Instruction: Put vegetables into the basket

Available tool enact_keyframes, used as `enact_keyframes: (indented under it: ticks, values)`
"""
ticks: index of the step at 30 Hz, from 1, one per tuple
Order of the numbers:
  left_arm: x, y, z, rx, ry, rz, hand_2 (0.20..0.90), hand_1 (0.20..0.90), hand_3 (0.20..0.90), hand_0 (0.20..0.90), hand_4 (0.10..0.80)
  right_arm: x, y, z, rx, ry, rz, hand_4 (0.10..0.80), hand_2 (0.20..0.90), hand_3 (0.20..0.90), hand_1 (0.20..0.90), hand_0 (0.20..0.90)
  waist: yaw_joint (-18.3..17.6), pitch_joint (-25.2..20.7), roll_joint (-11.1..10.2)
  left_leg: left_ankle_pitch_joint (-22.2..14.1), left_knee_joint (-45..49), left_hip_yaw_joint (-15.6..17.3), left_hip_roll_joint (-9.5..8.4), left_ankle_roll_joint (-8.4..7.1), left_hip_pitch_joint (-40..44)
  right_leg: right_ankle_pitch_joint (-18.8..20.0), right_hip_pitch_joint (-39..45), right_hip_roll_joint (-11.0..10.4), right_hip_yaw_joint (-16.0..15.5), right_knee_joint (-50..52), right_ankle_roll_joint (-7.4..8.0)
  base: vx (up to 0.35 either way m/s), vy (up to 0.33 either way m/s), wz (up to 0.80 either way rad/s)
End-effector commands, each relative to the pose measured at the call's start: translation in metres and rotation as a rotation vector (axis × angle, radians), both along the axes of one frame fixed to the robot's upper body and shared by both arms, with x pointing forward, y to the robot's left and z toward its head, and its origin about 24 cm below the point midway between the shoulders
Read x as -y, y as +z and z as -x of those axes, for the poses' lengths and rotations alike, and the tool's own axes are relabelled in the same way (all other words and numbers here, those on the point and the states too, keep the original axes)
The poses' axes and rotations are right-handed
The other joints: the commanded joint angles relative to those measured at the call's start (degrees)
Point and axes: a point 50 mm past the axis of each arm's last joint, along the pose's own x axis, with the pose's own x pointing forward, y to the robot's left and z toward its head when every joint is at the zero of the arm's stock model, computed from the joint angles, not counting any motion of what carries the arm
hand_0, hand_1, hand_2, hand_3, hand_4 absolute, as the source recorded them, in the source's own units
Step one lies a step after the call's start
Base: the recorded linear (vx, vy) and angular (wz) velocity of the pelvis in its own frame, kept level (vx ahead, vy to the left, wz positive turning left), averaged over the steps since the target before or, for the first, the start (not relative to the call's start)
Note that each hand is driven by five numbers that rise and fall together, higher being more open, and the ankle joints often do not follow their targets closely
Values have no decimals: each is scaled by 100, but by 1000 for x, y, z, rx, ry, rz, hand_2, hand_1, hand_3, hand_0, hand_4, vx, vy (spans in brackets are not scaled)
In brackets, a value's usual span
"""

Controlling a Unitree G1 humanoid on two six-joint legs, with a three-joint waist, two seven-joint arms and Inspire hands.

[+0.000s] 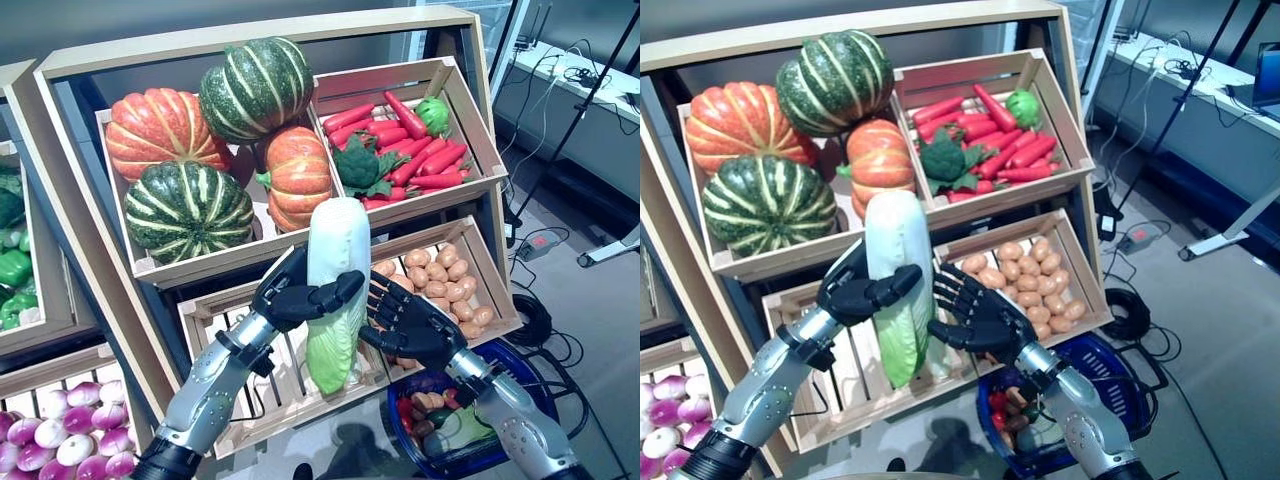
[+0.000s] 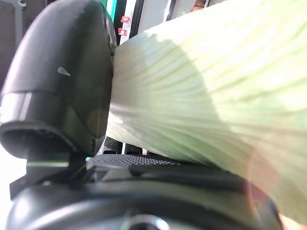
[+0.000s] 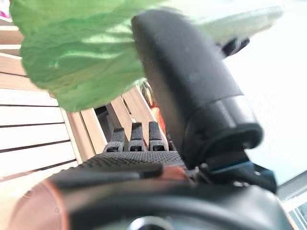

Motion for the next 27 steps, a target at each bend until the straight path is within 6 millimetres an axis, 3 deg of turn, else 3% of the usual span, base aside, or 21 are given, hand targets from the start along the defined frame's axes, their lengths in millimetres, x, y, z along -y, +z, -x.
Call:
enact_keyframes:
  ticks: [1,5,9,19,27]
  values:
    - [-9,56,-5,307,55,39,300,300,300,300,400,4,43,-11,193,-15,-104,800,900,900,900,900,-27,-430,-158,-232,8,76,-200,196,-150,61,77,23,-14,8,-269,0,0,0]
    - [-17,57,-8,350,139,-36,300,300,300,300,400,-3,39,-9,169,37,-137,800,900,900,900,900,-31,-441,-149,-223,8,73,-195,191,-164,45,69,36,-10,8,-282,-8,1,-3]
    - [-10,56,-9,363,131,-47,300,300,300,300,400,-19,33,-6,121,119,-188,800,900,900,900,900,-18,-455,-140,-219,8,62,-188,185,-186,29,62,39,-18,8,-292,-3,2,-1]
    - [18,54,-8,314,-66,88,300,300,300,300,400,-60,20,11,-30,386,-312,800,900,900,900,900,-3,-488,-147,-224,8,62,-191,177,-187,18,63,52,4,8,-293,0,0,0]
    - [44,48,-1,232,-263,227,300,300,300,300,400,-82,19,19,-75,481,-406,800,900,900,900,900,16,-500,-145,-240,8,58,-199,205,-180,20,61,64,61,8,-302,3,1,-1]
